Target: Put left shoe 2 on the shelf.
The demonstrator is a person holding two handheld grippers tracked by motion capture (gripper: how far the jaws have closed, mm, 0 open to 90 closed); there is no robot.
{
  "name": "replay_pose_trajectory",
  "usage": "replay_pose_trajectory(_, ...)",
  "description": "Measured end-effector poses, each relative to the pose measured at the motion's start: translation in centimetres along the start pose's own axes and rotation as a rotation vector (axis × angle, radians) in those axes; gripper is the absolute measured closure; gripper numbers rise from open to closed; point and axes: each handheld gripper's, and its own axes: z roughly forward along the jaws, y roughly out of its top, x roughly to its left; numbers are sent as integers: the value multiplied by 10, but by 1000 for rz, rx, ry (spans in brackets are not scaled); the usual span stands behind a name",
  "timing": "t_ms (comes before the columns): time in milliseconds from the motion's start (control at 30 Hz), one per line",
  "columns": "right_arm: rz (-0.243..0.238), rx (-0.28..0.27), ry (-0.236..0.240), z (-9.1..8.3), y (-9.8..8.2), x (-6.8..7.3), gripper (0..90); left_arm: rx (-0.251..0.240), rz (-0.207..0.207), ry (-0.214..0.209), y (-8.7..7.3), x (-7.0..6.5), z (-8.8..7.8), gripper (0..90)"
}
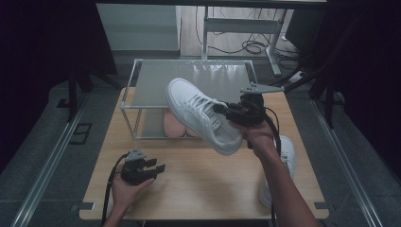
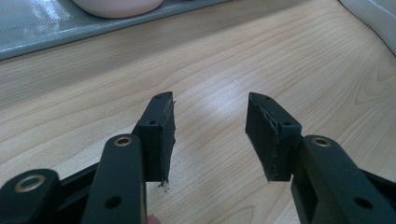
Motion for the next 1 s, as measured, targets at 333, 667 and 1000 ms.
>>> replay_pose_trajectory(333,4,0,7,15,19,1,809,0,0,-2,0,0,-1,524)
replay_pose_trajectory(667,32,-2,-19,28,30,-5,809,-2,1,-3,0,1,-2,524)
replay_pose_trajectory(1000,67,-12,-63,41,43,-16,809,-2,-8,-6,0,2,-2,525)
